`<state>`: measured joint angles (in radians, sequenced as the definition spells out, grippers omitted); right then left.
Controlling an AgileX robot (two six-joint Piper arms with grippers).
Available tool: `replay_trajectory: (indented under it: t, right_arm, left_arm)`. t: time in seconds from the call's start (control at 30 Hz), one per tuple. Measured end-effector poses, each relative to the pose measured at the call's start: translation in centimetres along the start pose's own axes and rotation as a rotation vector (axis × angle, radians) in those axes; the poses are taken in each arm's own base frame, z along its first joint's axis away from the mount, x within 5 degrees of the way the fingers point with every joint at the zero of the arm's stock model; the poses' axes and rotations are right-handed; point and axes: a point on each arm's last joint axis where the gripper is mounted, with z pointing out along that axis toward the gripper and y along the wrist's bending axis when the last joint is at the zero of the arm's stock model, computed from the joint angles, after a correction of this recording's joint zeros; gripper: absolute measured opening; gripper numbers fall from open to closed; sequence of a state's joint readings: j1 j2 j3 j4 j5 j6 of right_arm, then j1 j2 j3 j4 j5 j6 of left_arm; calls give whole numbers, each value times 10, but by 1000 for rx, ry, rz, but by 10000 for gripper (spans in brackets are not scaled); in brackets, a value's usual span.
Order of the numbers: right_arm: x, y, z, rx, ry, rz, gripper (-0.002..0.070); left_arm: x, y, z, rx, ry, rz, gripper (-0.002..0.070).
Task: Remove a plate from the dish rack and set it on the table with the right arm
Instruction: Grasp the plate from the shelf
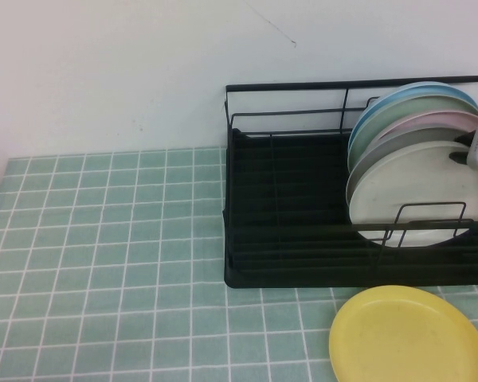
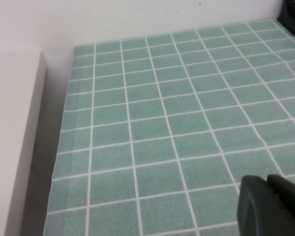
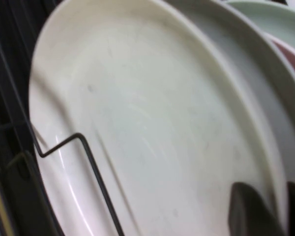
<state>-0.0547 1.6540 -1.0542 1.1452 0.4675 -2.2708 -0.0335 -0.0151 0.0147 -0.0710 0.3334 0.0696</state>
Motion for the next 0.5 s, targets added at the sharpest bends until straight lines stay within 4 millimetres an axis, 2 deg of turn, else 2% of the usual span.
replay_trajectory:
  t: [0.07,0.23,0.37,0.5]
  right_arm:
    - [0,-1,0,6,0,3,81]
    - [-3,-3,-5,19,-7,11,73]
    - [-18,-8,-27,68,-24,47,73]
    - [-36,-10,-61,112,-22,45,73]
  left_arm:
    - [0,0,0,0,0,0,-3]
    - [0,0,0,0,0,0,-3]
    - [0,0,0,0,0,0,-3]
    - [0,0,0,0,0,0,-3]
